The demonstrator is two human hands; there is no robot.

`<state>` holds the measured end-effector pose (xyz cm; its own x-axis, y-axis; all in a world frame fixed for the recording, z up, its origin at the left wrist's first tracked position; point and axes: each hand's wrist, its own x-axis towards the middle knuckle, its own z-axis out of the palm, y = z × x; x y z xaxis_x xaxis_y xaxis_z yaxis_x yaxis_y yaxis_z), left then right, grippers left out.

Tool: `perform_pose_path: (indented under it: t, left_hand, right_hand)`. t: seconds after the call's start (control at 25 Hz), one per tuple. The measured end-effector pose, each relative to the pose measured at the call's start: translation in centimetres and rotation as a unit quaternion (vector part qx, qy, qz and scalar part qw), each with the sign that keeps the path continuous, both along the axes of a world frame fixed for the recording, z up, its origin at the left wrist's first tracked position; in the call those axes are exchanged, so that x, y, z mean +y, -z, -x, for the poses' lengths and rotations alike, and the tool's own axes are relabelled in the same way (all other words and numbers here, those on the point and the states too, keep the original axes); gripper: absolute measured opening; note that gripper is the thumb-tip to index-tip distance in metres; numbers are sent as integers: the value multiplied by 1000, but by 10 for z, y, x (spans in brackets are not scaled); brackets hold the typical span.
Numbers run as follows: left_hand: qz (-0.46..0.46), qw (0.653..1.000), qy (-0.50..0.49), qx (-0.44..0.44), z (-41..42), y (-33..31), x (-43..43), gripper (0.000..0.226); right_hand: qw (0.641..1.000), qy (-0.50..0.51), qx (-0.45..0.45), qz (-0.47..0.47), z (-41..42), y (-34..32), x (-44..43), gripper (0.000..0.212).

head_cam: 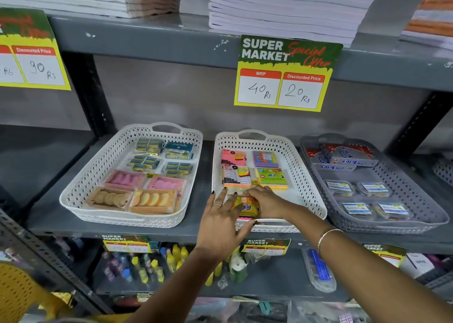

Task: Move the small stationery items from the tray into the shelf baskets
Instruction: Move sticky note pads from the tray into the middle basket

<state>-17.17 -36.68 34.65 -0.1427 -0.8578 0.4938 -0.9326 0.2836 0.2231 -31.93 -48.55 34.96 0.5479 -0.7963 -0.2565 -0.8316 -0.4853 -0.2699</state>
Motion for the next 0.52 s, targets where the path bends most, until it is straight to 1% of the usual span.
perform_pose_path:
  t: [0.16,0.4,0.52]
  left_hand:
    - [-2,1000,-3,-6,0,0,1,53]
    - [-3,1000,-2,2,0,0,0,52]
    - [-7,1000,2,5,-1,1,0,53]
  right_hand:
    - [999,5,34,-4,-2,1,-1,76]
    - [1000,3,3,-7,-3,-5,3,72]
    - [1000,6,-7,-19,-4,-7,5,73]
